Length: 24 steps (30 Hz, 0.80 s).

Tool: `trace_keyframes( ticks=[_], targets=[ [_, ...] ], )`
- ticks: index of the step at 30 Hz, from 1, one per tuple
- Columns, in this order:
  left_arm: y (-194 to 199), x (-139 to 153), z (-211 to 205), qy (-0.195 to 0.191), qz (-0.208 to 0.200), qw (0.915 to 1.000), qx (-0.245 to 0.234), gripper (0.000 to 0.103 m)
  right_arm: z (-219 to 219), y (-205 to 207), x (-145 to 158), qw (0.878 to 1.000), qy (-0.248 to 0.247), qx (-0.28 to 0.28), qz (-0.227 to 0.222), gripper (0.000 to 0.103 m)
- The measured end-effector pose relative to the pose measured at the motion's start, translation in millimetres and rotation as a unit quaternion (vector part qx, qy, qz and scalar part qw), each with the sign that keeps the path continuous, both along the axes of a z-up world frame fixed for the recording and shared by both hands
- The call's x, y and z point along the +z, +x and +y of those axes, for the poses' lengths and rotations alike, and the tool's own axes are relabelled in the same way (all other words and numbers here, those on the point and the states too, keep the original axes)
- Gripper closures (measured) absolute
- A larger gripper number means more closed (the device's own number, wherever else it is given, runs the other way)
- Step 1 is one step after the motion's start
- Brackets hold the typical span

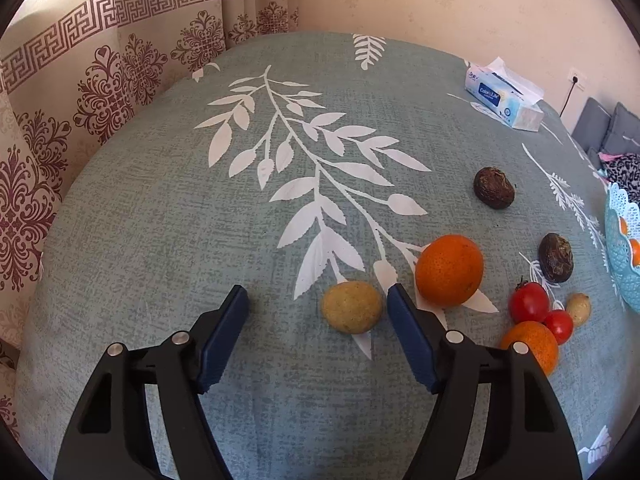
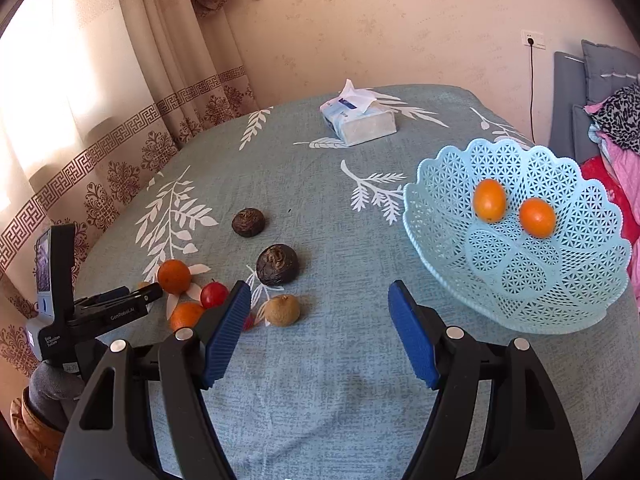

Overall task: Organize fruits
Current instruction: 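Move the left gripper to the tan round fruit and grasp it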

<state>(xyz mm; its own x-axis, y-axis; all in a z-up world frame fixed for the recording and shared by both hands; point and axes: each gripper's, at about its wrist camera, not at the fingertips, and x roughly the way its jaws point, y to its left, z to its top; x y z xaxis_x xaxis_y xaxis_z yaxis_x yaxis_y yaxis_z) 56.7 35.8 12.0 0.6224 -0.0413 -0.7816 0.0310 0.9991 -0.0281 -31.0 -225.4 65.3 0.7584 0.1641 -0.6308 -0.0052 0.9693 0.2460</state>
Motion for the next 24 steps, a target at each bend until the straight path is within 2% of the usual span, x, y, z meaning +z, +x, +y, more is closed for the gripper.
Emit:
trace_keyframes(
  ticks=[6, 8, 11, 17, 24],
  targets=[
    [-2, 1, -2, -0.006, -0.008, 0.9999, -0.013, 0.057, 22, 9, -5, 1.0, 0.005, 0.027, 0.013, 0.03],
    [-5, 2, -4, -0.011, -0.012, 0.9996, -0.021, 0.067, 30, 14, -5, 0.999, 0.009, 0.038, 0.018, 0.03],
    [-10, 5, -6, -0.007, -0.028, 0.9993, -0.024, 0.075, 43, 20, -3, 0.998, 0.006, 0.056, 0.018, 0.03],
    [-24, 18, 6, -0.014, -0.077, 0.9969, 0.012, 0.075, 77, 42, -2, 0.995, 0.0, 0.101, 0.024, 0.03],
    [-32, 25, 25, -0.039, -0.102, 0.9924, 0.056, 0.075, 124, 69, -8, 0.985, -0.021, 0.167, 0.041, 0.03]
  ],
)
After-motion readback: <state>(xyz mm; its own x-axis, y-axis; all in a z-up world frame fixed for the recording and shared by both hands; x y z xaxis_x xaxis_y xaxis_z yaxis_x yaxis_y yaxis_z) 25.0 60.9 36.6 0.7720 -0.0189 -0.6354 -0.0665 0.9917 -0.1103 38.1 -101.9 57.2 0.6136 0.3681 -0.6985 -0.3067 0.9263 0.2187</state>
